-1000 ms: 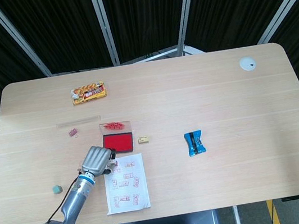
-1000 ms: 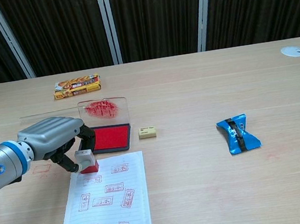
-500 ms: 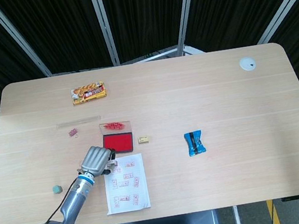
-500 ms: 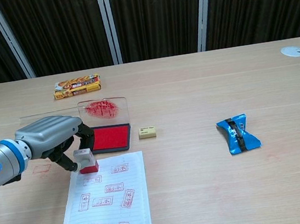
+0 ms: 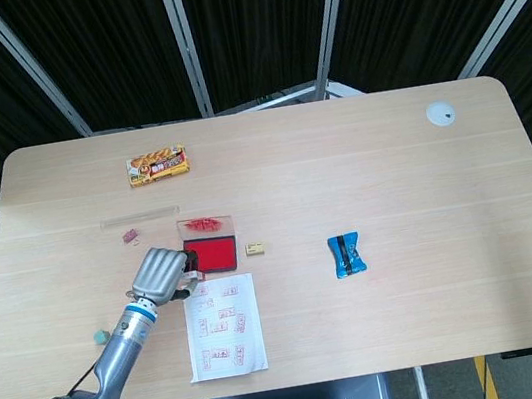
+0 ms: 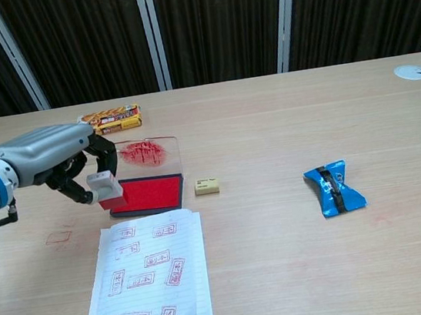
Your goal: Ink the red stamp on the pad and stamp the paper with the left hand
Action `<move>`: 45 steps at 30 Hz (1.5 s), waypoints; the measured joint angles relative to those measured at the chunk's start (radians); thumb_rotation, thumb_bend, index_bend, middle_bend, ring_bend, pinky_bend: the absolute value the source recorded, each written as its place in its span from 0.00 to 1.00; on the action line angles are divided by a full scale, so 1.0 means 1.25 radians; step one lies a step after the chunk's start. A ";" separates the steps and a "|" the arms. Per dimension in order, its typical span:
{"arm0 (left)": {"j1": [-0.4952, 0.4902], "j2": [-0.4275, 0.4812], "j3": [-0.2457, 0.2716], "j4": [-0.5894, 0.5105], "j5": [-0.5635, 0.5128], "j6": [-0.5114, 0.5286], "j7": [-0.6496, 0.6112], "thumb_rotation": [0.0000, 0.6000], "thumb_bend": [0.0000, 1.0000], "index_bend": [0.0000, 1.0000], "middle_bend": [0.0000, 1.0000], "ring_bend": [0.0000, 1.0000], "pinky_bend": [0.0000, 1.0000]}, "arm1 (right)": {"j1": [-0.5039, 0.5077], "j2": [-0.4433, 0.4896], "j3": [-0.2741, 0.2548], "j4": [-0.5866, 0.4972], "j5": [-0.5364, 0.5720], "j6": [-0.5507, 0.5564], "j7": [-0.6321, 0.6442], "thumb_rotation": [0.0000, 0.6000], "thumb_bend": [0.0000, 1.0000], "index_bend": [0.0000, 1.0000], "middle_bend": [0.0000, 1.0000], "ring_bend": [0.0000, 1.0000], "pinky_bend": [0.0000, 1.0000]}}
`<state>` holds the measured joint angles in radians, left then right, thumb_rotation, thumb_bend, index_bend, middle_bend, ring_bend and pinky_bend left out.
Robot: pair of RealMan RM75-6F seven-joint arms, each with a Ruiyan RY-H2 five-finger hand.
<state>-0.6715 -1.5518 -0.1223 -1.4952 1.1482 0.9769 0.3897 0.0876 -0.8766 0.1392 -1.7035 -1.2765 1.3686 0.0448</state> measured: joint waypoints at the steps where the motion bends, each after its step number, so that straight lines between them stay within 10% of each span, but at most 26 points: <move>1: 0.001 0.008 -0.004 -0.002 -0.004 0.002 -0.002 1.00 0.49 0.67 0.53 0.79 0.88 | 0.000 0.000 0.000 -0.001 -0.001 0.001 0.000 1.00 0.00 0.00 0.00 0.00 0.00; 21: 0.004 -0.025 0.000 0.226 -0.073 -0.096 -0.105 1.00 0.49 0.64 0.51 0.78 0.88 | 0.001 -0.004 -0.003 -0.005 0.000 -0.001 -0.015 1.00 0.00 0.00 0.00 0.00 0.00; 45: 0.010 -0.044 0.013 0.235 -0.049 -0.093 -0.101 1.00 0.37 0.53 0.35 0.77 0.86 | 0.002 -0.005 -0.003 -0.003 0.002 -0.004 -0.015 1.00 0.00 0.00 0.00 0.00 0.00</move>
<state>-0.6588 -1.6064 -0.1066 -1.2018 1.0864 0.8607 0.2639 0.0903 -0.8830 0.1352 -1.7073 -1.2737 1.3640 0.0267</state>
